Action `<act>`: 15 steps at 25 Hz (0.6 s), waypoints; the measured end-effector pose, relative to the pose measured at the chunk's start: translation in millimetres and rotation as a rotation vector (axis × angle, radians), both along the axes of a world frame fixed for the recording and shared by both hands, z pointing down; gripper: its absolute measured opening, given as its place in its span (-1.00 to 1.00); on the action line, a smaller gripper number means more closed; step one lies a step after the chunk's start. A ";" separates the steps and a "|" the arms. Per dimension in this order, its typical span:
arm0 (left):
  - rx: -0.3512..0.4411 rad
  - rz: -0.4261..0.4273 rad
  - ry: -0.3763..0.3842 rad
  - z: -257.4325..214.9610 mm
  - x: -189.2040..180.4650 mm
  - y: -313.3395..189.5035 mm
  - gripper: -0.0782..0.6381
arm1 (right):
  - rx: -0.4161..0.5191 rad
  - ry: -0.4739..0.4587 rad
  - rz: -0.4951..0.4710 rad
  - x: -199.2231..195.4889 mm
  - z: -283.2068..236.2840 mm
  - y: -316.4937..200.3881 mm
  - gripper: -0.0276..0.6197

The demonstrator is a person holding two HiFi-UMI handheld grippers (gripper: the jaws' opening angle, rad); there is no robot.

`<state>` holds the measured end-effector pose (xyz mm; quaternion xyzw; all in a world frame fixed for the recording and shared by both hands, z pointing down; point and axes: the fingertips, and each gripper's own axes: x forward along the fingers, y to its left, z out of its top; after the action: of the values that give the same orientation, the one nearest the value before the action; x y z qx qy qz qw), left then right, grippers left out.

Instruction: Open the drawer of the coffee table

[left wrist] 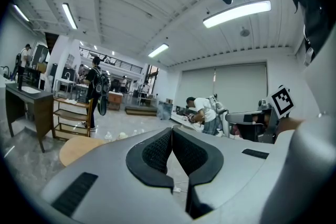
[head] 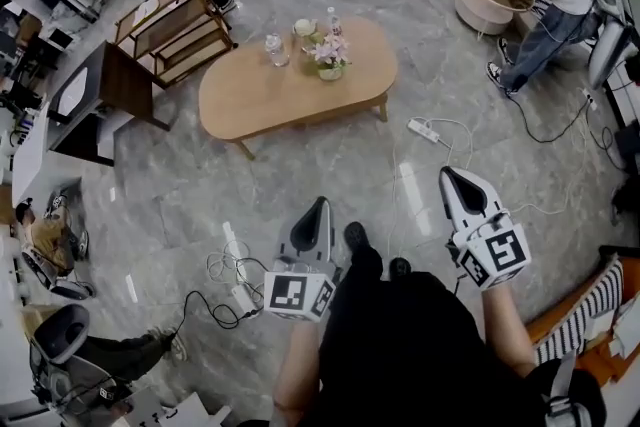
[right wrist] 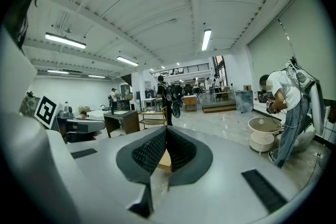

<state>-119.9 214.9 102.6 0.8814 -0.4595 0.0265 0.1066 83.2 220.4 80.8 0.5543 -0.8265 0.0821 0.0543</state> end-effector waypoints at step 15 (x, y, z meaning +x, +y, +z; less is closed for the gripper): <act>-0.079 0.131 0.004 39.7 -4.1 -100.2 -0.74 | -0.058 0.036 0.050 -28.3 26.1 -76.5 -0.88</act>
<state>-124.0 114.7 142.3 0.9048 -0.3991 0.0496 0.1400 54.8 143.9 106.9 0.5742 -0.8086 0.0976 0.0832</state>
